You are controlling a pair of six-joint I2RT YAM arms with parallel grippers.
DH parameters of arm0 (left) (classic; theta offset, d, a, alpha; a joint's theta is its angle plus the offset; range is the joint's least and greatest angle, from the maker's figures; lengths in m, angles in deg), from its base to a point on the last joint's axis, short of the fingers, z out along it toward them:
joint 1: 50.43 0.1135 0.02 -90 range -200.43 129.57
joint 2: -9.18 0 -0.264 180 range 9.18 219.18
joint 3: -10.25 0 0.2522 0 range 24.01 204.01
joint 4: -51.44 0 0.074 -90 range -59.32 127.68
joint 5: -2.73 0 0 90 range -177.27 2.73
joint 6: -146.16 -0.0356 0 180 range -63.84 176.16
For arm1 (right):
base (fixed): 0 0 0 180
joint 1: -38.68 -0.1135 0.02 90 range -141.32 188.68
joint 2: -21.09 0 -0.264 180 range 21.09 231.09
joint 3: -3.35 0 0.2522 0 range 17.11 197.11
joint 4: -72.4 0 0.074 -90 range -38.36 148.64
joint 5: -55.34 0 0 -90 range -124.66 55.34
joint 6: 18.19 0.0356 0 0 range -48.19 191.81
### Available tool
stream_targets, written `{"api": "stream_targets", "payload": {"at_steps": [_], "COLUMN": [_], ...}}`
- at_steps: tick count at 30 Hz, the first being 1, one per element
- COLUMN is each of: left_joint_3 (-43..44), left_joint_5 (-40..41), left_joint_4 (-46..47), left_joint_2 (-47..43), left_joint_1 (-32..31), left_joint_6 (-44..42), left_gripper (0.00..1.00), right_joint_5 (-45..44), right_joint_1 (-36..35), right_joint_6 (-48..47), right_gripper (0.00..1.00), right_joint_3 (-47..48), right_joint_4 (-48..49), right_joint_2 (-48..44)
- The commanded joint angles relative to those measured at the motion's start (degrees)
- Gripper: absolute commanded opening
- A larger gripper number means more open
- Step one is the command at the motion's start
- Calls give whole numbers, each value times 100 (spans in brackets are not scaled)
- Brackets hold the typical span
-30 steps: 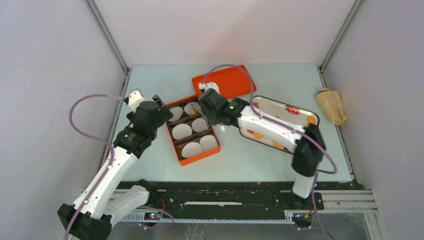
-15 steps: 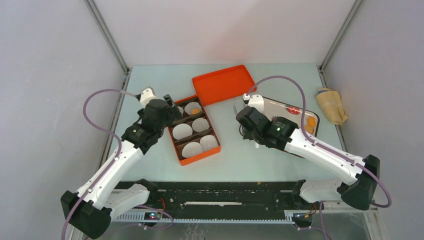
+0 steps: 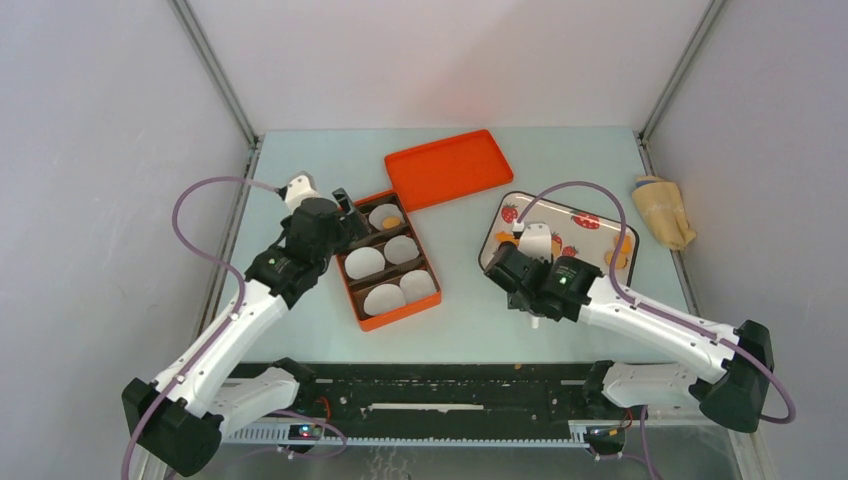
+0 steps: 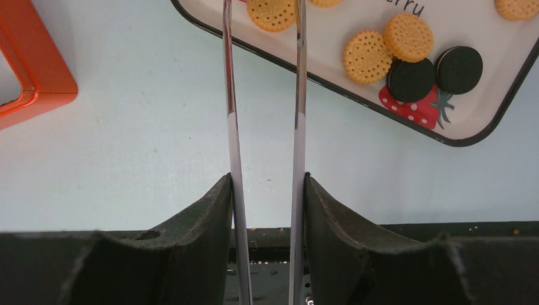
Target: Pack the cookies
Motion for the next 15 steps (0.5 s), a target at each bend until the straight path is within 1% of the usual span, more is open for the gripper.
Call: {"api": "stream_targets", "payload": {"at_steps": [1,9,15], "left_joint_3": [-36,-97,-112], "left_joint_5": [-108,-62,-26], "left_joint_4": [219,201,232], "left_joint_2": [-132,-204,-200], "left_joint_1": [-55,-55,-55], "left_joint_6": [-1,3,-44], "left_gripper": [94,95,95], "right_joint_5": [-332,-146,49], "right_joint_1": [-33,134,513], "right_joint_6": [365,130,-107], "right_gripper": [49,49,49], "right_joint_3": [-136,-157,-159], "right_joint_4": [61,693,1143], "right_joint_2": [-152,264,532]}}
